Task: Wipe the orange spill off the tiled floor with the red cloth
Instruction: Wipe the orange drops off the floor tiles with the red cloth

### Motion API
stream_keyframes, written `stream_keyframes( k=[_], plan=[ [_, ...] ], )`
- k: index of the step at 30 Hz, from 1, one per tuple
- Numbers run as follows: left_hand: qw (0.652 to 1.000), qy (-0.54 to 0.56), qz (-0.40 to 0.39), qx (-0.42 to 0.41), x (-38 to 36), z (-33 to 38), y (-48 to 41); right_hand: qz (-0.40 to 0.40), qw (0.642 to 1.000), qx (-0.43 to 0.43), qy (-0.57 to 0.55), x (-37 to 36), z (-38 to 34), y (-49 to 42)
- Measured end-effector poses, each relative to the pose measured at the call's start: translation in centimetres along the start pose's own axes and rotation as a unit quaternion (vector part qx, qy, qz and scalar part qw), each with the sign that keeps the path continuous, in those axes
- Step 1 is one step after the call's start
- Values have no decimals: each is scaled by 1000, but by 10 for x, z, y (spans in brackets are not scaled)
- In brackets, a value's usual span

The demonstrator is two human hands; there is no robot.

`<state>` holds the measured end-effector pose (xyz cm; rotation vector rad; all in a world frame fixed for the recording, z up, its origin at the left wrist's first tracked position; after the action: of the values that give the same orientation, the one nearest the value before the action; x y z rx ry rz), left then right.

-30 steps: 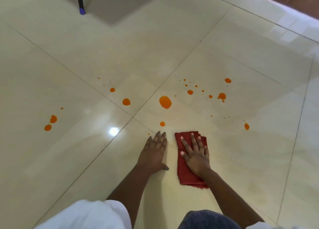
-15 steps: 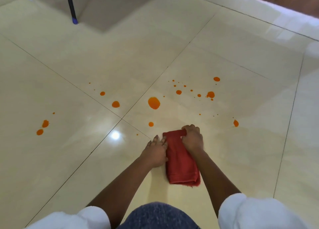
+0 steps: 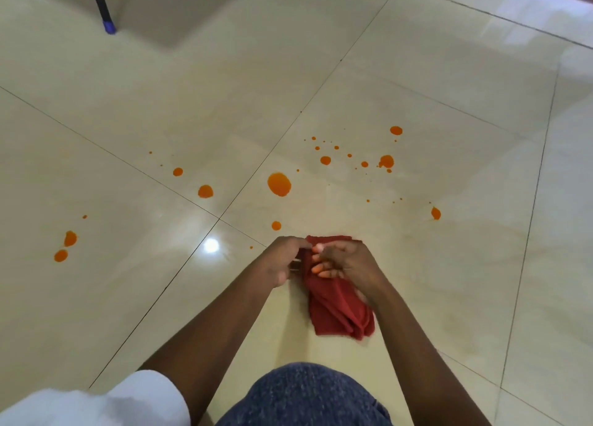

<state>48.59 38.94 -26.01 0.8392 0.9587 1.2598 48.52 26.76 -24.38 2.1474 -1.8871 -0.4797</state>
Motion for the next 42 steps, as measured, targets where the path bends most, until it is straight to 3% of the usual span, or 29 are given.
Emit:
stream_keyframes(
  k=[4,8,10,14,17,19,23,25,30,32,34,36,42],
  plan=[
    [997,59,-33,-34,5,4,8,66,991,-12,119,37,1,-6],
    [976,153,-153,-24,-6,6,23,26,988,-27,153,50,-4,-6],
    [958,184,-215,-39,-11,15,33,19,994,-42,98,59,-3,-3],
    [924,222,-295,-95,-25,48,66,-30,985,-56,-160,51,-4,13],
    [915,241,-296,-132,-24,67,82,-47,943,-23,-329,39,-21,16],
    [910,266,-284,-146,-10,79,84,-32,932,16,-360,47,-37,14],
    [968,133,-174,-124,20,81,67,-16,951,53,-303,71,-64,6],
    [981,60,-146,-113,24,79,65,-42,964,62,-255,77,-80,4],
    [971,-92,-220,-10,6,67,62,-130,986,58,-90,75,-123,-4],
    [964,-134,-228,-24,-13,71,68,-131,988,47,-61,78,-131,-11],
    [969,-100,-210,-79,-29,82,72,-96,990,25,-98,88,-126,-15],
    [967,1,-227,-116,-38,91,74,-65,977,-4,-202,102,-105,-16],
    [952,98,-255,-134,-60,94,85,16,939,-32,-343,100,-29,-8]
  ],
)
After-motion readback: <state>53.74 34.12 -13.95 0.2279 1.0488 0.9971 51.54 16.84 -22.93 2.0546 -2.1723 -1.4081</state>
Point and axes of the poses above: each hand's wrist, its own y-axis away from the middle knuckle, its own x-axis out of the back of the hand, z = x × y, the point moved 7 cm from there along -y, towards the middle knuckle, and after that the axes turned 13 degrees about x, right-handed, at the moved point
